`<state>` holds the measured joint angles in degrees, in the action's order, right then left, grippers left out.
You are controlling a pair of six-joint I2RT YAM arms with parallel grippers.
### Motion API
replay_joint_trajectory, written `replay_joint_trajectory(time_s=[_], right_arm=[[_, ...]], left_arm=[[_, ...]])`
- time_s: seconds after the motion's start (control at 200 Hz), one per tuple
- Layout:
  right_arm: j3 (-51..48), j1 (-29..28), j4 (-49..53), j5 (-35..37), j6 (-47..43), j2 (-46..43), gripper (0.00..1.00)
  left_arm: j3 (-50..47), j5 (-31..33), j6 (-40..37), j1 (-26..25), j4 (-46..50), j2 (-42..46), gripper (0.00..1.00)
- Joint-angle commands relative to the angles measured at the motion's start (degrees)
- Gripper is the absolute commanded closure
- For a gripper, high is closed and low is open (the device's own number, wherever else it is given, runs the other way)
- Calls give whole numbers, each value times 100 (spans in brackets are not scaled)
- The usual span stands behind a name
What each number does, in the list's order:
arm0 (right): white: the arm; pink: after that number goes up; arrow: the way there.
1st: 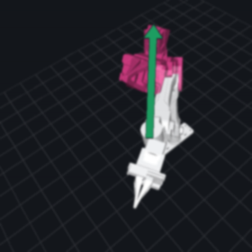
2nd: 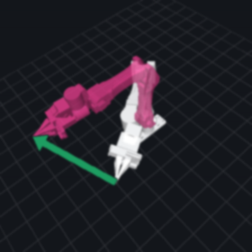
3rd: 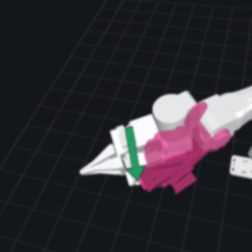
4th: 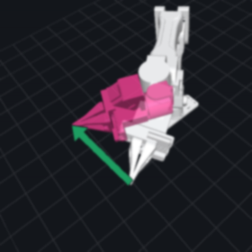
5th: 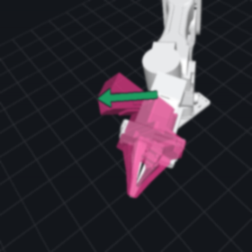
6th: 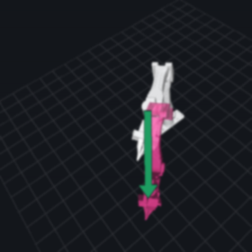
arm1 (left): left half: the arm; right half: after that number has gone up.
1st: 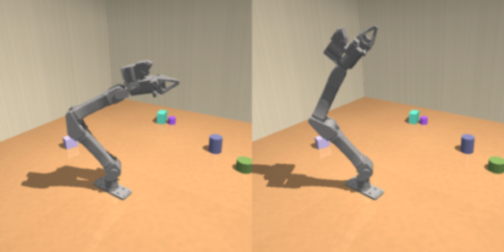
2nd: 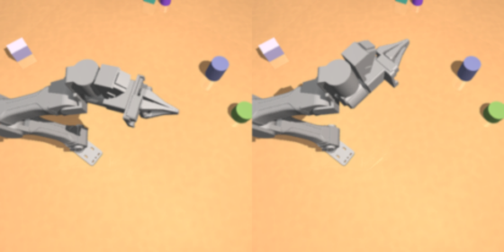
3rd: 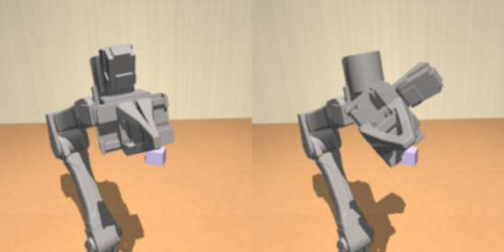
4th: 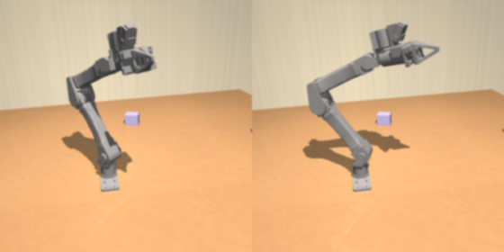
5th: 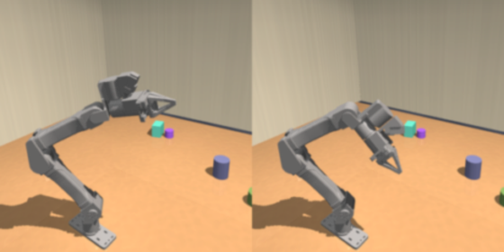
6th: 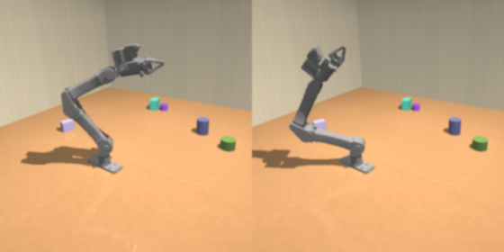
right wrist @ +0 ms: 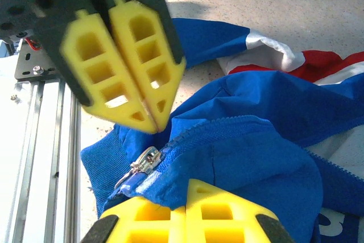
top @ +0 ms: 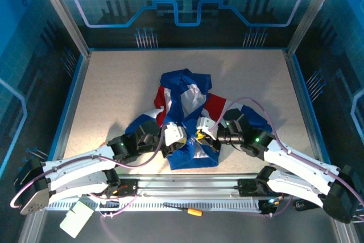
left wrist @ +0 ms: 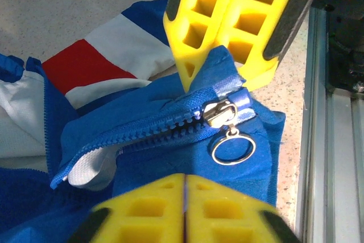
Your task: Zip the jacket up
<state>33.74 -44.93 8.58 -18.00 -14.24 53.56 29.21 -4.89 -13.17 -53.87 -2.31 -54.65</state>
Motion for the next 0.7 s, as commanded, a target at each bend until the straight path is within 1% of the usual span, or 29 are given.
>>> replay_joint_trajectory(time_s=[0.0, 0.025, 0.065, 0.095, 0.165, 0.265, 0.325, 0.535, 0.695], right_arm=[[-16, 9, 32, 59, -81, -125, 100], [-24, 8, 24, 71, -82, -139, 100], [-28, 3, -3, 70, -75, -137, 100], [-30, 2, -18, 69, -79, -135, 100], [-18, 5, -32, 69, -77, -105, 100], [14, 7, -32, 60, -73, -57, 100], [19, 3, -39, 51, -78, -47, 100], [28, 8, -38, 27, -88, -47, 100], [10, 0, -58, 14, -53, -56, 100]], left_arm=[[65, -352, 258, -27, 76, 179, 81], [0, -413, 314, -27, 0, 183, 79], [-90, -463, 394, -47, -143, 175, 72], [-136, -465, 423, -81, -252, 162, 69], [-233, -367, 510, -174, -490, 135, 68], [-331, -429, 967, -205, -893, 66, 68], [-376, -339, 1022, -302, -990, 19, 68], [-531, -14, 1058, -467, -1214, -145, 53], [-725, 246, 1323, -467, -1666, -211, 50]])
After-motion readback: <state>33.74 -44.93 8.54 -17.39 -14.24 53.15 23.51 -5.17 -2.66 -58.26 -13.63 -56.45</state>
